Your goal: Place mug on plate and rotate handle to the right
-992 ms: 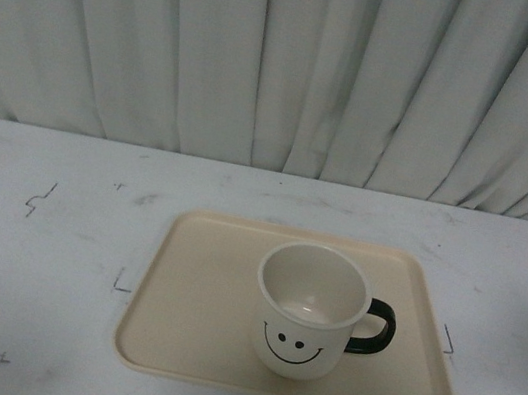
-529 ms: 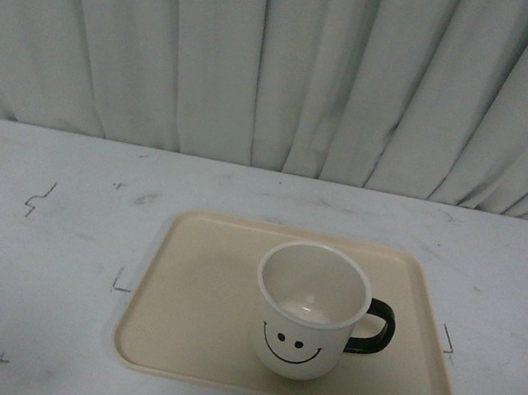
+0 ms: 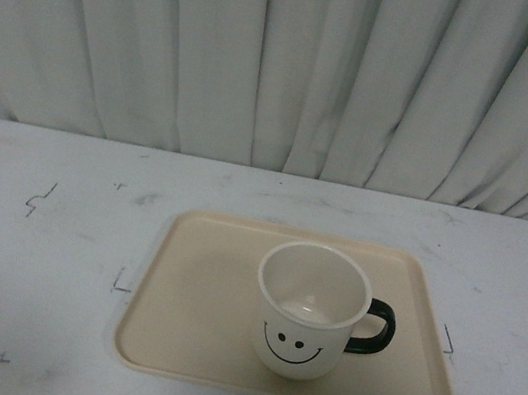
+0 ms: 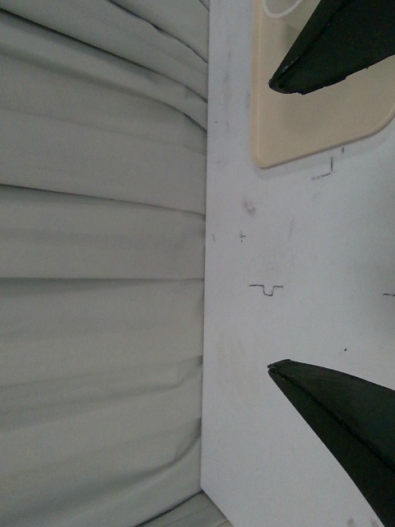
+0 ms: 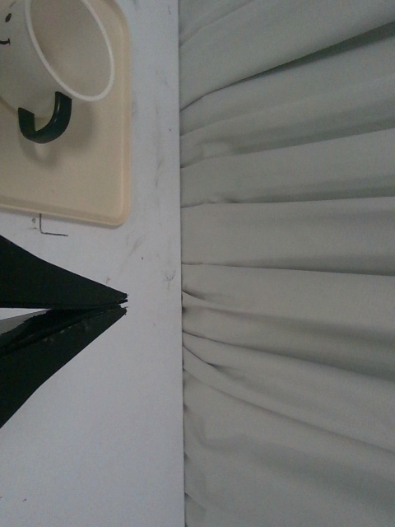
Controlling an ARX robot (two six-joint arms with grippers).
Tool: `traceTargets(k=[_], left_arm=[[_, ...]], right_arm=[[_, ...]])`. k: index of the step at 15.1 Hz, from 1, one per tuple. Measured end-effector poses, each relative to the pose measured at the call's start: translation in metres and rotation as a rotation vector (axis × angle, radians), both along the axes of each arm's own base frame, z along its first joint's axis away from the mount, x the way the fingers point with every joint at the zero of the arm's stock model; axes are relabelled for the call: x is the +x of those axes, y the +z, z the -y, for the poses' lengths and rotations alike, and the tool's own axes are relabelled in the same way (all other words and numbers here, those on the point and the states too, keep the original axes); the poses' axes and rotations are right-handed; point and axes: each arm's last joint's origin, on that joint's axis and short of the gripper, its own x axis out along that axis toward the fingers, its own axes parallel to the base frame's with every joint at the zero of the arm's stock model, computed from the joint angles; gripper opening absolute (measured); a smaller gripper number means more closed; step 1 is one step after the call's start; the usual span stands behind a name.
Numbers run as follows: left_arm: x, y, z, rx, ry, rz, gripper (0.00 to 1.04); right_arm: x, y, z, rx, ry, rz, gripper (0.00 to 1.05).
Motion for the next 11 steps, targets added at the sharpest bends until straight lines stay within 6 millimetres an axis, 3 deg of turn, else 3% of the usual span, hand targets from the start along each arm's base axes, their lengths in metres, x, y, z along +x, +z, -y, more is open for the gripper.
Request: traceTargets(k=[11], left_arm=[[0.0,0.0,0.0,0.0,0.0,0.0,0.98]], right_arm=[[-0.023,0.004,0.0,0.001,0.0,0.015,0.02]])
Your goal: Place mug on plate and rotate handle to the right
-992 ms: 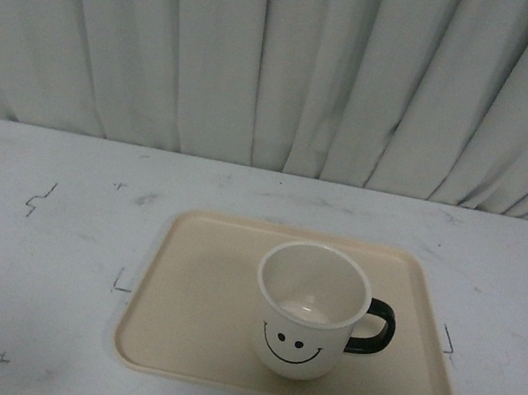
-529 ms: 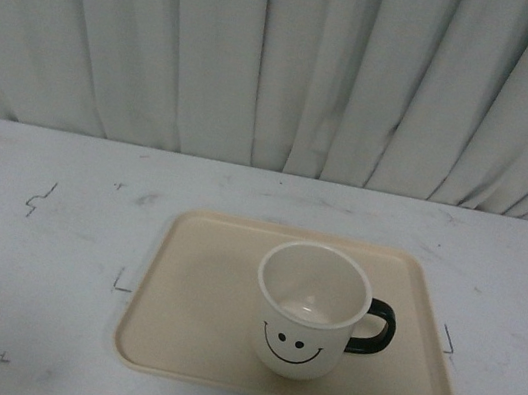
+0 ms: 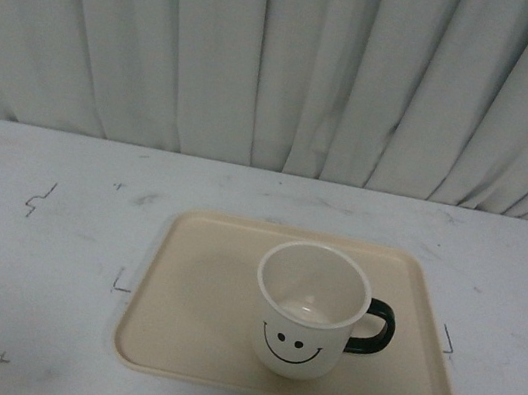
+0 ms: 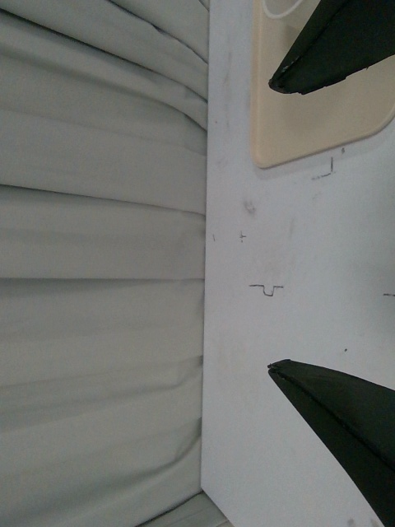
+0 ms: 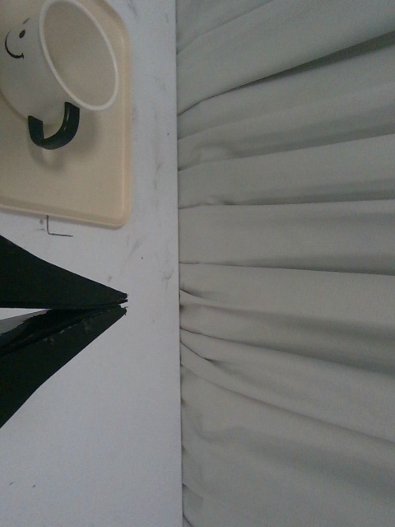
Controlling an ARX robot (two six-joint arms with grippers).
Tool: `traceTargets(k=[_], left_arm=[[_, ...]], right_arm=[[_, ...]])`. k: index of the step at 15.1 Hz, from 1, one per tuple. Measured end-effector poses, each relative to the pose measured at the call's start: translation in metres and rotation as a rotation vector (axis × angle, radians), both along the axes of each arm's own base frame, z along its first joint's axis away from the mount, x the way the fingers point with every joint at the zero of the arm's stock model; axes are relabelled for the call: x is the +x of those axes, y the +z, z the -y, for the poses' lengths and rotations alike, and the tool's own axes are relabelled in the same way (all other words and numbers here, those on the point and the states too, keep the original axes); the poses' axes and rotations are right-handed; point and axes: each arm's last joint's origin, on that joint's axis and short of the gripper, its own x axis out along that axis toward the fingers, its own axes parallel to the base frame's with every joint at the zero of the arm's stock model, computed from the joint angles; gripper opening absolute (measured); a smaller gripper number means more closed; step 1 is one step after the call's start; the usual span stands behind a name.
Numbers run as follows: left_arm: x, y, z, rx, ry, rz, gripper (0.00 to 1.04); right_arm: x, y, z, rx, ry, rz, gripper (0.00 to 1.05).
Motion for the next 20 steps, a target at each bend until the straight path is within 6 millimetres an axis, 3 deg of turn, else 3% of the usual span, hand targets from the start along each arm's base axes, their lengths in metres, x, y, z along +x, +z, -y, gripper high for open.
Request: traceTargets(k=[10,17,18,20], left_arm=[[0.0,0.0,0.0,0.0,0.0,0.0,0.98],[0.0,0.0,0.0,0.0,-0.001,0.0,0.98],[0.0,0.0,0.0,0.0,0.0,0.0,0.98],[0.0,0.0,0.0,0.0,-0.001,0.0,0.98]], right_arm=[[-0.016,-0.004,0.0,0.001,0.003,-0.011,0.05],[-0.016,-0.004,0.0,0.001,0.003,-0.01,0.92],[-0.016,-0.004,0.0,0.002,0.003,-0.01,1.0],[-0.016,-0.004,0.0,0.003,0.003,-0.01,0.98]])
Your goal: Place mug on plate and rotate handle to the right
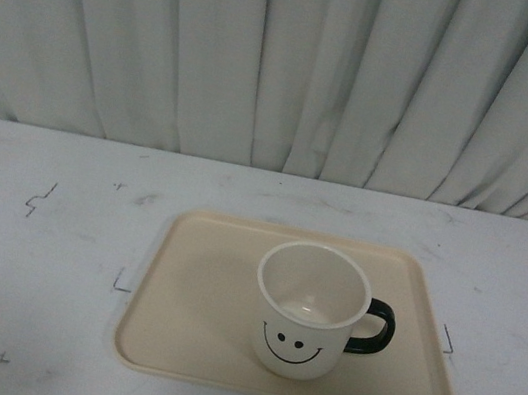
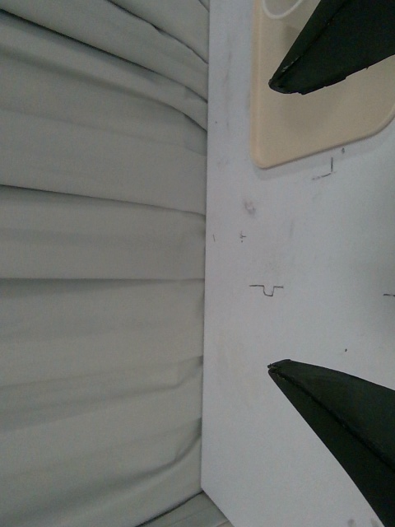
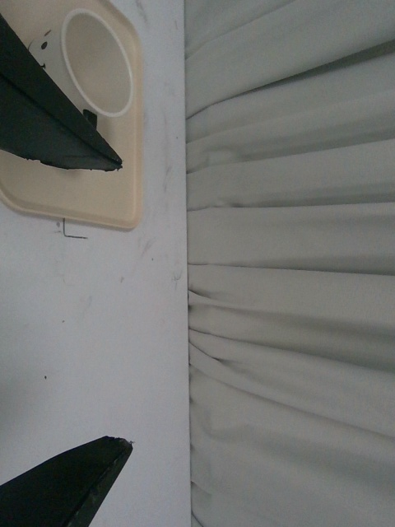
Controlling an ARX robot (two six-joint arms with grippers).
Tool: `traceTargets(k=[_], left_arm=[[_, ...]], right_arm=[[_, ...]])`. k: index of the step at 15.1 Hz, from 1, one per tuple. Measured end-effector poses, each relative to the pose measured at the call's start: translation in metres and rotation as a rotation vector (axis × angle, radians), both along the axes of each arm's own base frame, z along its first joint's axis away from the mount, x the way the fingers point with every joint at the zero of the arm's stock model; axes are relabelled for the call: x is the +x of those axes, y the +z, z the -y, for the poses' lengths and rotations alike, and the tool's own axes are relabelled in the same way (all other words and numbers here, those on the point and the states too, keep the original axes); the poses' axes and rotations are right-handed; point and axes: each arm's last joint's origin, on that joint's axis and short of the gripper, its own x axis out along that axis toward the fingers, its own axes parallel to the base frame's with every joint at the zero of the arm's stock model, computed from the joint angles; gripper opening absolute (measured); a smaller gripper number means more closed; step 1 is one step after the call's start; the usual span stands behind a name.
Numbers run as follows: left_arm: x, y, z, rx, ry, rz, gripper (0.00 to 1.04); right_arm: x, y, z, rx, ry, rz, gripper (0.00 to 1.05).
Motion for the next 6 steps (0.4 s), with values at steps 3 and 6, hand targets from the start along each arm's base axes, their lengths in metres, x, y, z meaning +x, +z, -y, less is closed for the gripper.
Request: traceTargets(k=[3,6], left_arm=[[0.0,0.0,0.0,0.0,0.0,0.0,0.98],[0.0,0.0,0.0,0.0,0.0,0.0,0.98]], right_arm=[[0.0,0.0,0.0,0.0,0.0,0.0,0.98],[0.0,0.0,0.0,0.0,0.0,0.0,0.98]])
